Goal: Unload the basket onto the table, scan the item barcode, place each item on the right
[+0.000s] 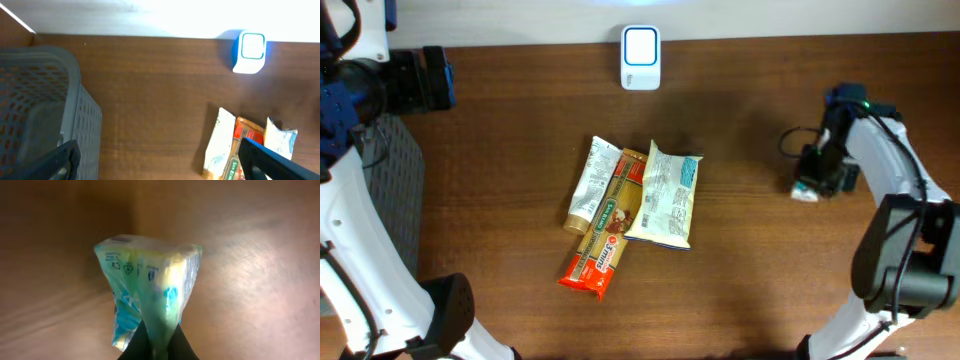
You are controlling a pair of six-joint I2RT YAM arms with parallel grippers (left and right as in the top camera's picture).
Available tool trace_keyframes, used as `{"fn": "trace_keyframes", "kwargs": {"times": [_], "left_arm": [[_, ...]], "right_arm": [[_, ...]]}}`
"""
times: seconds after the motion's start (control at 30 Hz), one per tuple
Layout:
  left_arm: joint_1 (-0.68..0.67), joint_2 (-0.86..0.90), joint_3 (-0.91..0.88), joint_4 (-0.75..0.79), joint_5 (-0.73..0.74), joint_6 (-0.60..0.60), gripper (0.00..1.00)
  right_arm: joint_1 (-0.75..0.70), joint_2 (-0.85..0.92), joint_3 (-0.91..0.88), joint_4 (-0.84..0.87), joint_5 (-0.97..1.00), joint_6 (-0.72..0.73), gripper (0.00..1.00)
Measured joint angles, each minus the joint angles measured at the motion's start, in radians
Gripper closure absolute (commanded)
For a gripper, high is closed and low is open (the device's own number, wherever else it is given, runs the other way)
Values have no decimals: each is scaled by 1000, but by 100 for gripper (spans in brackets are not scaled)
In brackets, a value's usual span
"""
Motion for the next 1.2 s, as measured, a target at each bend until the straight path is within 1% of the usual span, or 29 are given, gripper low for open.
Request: {"fn": "trace_keyframes", "kwargs": {"times": [0.03, 0.07, 0.1, 0.13, 0.2, 0.27, 0.3, 0.33, 0.4, 0.43, 0.47, 0.57, 0.6, 0.63, 0.67, 0.7, 0.8, 0.83, 0.9, 0.97, 1.03, 1.1, 1.17, 1.2], "left_arm": [[0, 0, 0, -1, 0, 0, 1], [0, 0, 0, -1, 0, 0, 1], [0, 0, 0, -1, 0, 0, 1], [0, 0, 0, -1, 0, 0, 1], [0, 0, 0, -1, 0, 0, 1], [0, 0, 0, -1, 0, 0, 1], [0, 0, 0, -1, 0, 0, 1], [0, 0, 0, -1, 0, 0, 1], [0, 0, 0, -1, 0, 0, 1], [0, 0, 0, -1, 0, 0, 1], [0, 0, 0, -1, 0, 0, 1], [0, 0, 0, 0, 0, 0, 1], [0, 0, 0, 0, 0, 0, 1], [0, 0, 0, 1, 0, 0, 1], [0, 0, 0, 0, 0, 0, 1], [0, 0, 0, 0, 0, 0, 1], [0, 0, 0, 0, 0, 0, 1], [0, 0, 0, 0, 0, 0, 1], [0, 0, 0, 0, 0, 0, 1], [0, 0, 0, 0, 0, 0, 1], [0, 0, 0, -1, 0, 0, 1], [0, 0, 0, -1, 0, 0, 1], [0, 0, 0, -1, 0, 0, 1], [0, 0, 0, -1, 0, 0, 1]], "right_arm": [[-26, 0, -19, 2, -7, 3, 47], [-42, 0, -22, 3, -17, -10, 21], [-41, 0, -22, -2, -45, -43, 15], [-41, 0, -22, -15, -114, -110, 14], [-40, 0, -2, -62, -259, -196, 14], [-29, 0, 22, -64, -404, -234, 8], [-4, 0, 23, -61, -468, -245, 7], [34, 0, 23, -49, -506, -248, 7], [144, 0, 23, -27, -537, -250, 19], [209, 0, 23, -24, -546, -248, 29], [272, 0, 23, -17, -550, -244, 31], [450, 0, 23, 96, -534, -213, 31], [494, 0, 21, 195, -509, -201, 31], [515, 0, 21, 293, -459, -192, 30], [521, 0, 21, 404, -388, -188, 27], [520, 0, 19, 547, -324, -188, 27], [525, 15, 23, 703, -293, -186, 28], [544, 32, 23, 708, -292, -185, 29], [610, 56, 23, 715, -277, -186, 35], [687, 58, 23, 739, -257, -185, 46], [701, 58, 23, 730, -241, -186, 53], [699, 61, 26, 683, -220, -186, 53], [694, 78, 27, 606, -143, -186, 53], [685, 80, 27, 595, -110, -186, 53]]}}
